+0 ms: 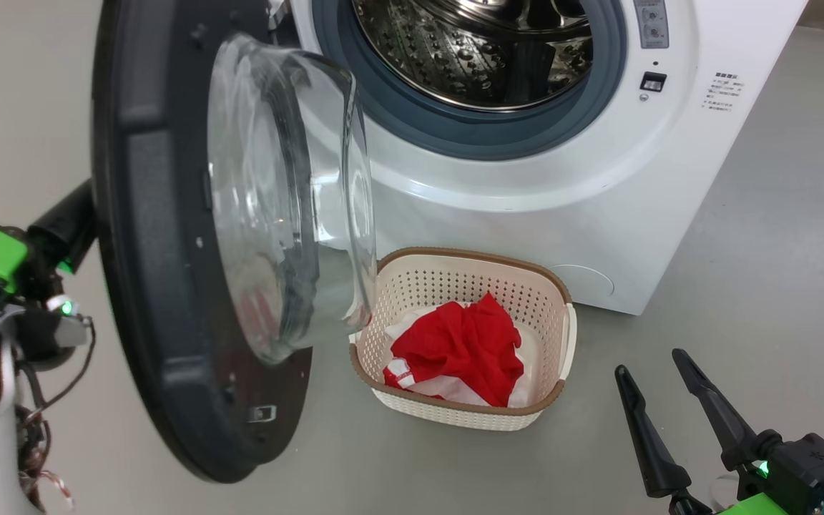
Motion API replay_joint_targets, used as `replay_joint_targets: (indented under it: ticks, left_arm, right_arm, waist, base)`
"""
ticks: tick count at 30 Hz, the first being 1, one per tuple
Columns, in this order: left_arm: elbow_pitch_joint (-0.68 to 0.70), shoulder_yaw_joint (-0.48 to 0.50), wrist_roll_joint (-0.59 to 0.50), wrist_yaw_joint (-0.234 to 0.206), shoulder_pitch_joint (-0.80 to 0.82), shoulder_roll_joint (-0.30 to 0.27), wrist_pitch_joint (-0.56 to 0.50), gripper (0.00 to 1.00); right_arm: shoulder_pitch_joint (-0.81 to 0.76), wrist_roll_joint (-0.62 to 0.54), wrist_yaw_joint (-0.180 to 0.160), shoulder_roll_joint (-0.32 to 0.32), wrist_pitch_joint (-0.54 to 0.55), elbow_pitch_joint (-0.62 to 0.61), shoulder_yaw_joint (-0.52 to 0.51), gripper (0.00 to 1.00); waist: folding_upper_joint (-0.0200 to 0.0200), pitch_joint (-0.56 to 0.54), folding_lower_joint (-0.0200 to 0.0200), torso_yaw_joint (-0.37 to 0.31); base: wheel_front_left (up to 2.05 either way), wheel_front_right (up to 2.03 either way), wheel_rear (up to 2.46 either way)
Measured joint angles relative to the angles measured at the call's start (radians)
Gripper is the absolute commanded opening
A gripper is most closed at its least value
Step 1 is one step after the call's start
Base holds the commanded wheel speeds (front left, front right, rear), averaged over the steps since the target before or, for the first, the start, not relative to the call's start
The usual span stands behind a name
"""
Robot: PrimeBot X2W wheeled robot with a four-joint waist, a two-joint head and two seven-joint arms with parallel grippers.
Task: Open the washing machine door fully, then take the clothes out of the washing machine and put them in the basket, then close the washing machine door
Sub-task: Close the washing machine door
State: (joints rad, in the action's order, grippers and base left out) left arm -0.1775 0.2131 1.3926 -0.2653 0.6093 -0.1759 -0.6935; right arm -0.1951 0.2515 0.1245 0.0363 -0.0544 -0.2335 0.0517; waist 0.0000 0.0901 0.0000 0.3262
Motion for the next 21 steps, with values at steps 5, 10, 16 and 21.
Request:
replay_joint_targets:
  ticks: [5, 10, 16, 21]
  left_arm:
    - [0.016, -0.019, 0.01, -0.005, -0.016, 0.044, 0.009, 0.0]
    - [0.017, -0.036, 0.017, -0.005, -0.016, 0.079, 0.013, 0.0]
    - [0.014, -0.059, 0.026, 0.002, -0.016, 0.105, 0.026, 0.0]
    - [-0.002, -0.073, 0.045, 0.009, -0.015, 0.117, 0.04, 0.0]
  right_arm:
    - [0.0, 0.002, 0.0, 0.0, -0.007, 0.002, 0.004, 1.0]
    - [0.001, 0.002, 0.0, 0.0, -0.007, 0.006, 0.012, 1.0]
    - [0.018, 0.004, 0.0, 0.0, -0.009, 0.009, 0.019, 1.0]
    - [0.021, 0.004, 0.0, 0.0, -0.011, 0.011, 0.021, 1.0]
  waist:
    - [0.0, 0.006, 0.0, -0.014]
    - [0.0, 0.011, 0.0, -0.03]
    - [0.0, 0.017, 0.0, -0.06]
    - [0.0, 0.021, 0.0, -0.089]
  base:
    - [0.0, 0.0, 0.0]
    - [0.0, 0.0, 0.0]
    - [0.0, 0.0, 0.0]
    - [0.0, 0.0, 0.0]
